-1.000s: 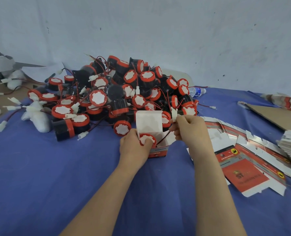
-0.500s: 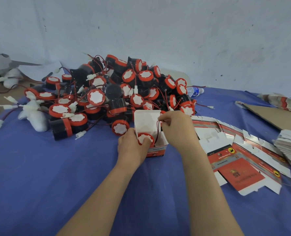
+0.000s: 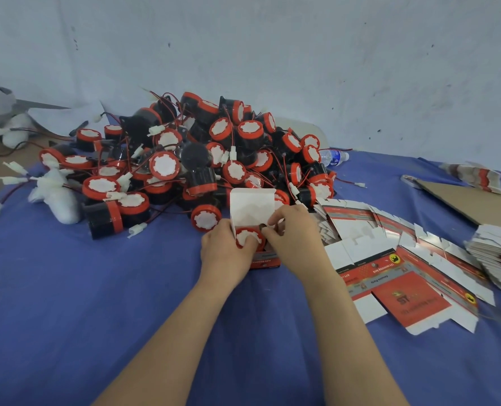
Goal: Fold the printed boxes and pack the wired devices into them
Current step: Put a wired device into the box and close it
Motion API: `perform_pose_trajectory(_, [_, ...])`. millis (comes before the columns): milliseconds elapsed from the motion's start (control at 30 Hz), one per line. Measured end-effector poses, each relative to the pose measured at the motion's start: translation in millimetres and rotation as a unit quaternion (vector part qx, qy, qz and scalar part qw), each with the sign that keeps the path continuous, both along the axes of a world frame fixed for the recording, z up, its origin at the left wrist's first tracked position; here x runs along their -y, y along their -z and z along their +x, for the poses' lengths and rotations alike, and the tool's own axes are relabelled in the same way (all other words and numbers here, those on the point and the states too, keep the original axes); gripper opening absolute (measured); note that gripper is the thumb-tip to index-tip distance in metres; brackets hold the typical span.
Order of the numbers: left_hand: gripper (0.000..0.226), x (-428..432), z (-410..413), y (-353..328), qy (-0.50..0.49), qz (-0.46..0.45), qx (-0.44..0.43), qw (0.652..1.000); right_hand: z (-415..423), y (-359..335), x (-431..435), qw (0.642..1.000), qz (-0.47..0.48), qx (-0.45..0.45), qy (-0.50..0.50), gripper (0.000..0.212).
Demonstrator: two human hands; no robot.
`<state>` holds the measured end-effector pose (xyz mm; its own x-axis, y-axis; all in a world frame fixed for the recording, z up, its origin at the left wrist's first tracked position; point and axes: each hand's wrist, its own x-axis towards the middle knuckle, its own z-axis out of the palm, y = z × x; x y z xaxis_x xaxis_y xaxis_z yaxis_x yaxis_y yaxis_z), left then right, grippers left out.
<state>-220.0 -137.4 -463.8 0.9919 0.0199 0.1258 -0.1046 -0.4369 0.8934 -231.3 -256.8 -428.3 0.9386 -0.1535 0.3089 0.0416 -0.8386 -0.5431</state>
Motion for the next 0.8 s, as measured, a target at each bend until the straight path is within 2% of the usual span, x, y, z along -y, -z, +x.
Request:
perform_pose_trajectory(233, [0.027, 0.4, 0.7, 0.8, -0.004, 0.001, 0.002, 1.0, -2.6, 1.0, 1.3, 1.0, -0.015, 0.007, 0.027, 0.041])
perform_pose_trajectory(400, [0.028, 0.7, 1.1, 1.3, -0.006, -0.002, 0.001, 1.0, -1.6, 3.1, 2.8, 0.999, -0.044, 0.009, 0.027, 0.037])
perform_pose_trajectory(667, [0.029, 0.4, 1.1, 1.6, 0.001, -0.003, 0.001, 1.0, -4.1, 1.4, 2.4, 1.0, -0.017, -0.023, 0.011, 0.047])
perform_pose_trajectory(800, [0.029, 0.9, 1.1, 1.8, 0.002, 0.0, 0.002, 1.0, 2.4, -1.8, 0.8, 0.998, -0.013, -0.051, 0.029, 0.038])
